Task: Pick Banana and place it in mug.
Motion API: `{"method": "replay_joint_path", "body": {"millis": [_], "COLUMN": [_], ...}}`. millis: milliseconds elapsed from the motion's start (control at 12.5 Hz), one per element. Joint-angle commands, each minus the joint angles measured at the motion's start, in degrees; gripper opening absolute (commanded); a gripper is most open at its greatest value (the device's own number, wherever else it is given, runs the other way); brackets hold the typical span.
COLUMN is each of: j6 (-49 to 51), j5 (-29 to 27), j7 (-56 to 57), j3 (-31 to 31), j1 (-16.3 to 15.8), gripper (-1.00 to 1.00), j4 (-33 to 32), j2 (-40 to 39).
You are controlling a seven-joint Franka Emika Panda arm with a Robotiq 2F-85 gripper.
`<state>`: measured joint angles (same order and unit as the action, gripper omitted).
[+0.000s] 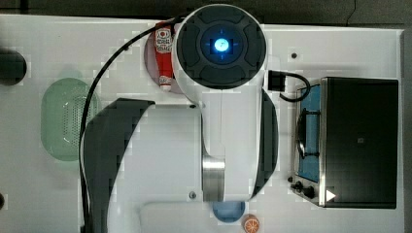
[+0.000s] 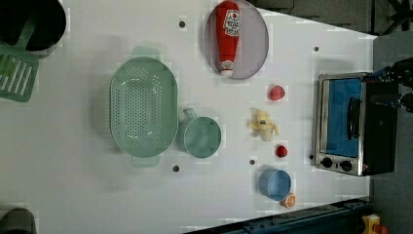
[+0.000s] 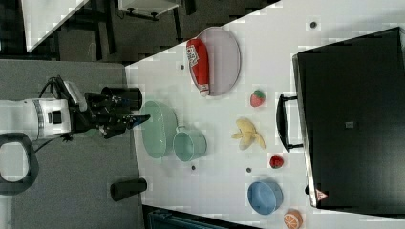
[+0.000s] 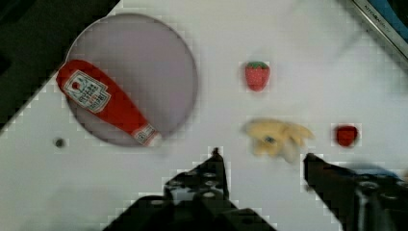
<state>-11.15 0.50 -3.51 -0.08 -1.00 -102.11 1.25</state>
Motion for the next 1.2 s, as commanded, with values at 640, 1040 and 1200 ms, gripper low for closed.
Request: {"method": "replay_joint_path", "body": {"millis": [640,1040,1200], "j6": [3.0,-16.4,-24.3], "j5": [0.3,0.3,0.3], "j7": [1.6,6.9,6.9], "j3": [-3.0,-3.2,-3.5], "j1": [1.0,1.0,1.0], "gripper": [1.00,1.00,1.00], "j4": [-14.7,-27.5,-32.0], "j2": [12.3,7.9,5.4]}}
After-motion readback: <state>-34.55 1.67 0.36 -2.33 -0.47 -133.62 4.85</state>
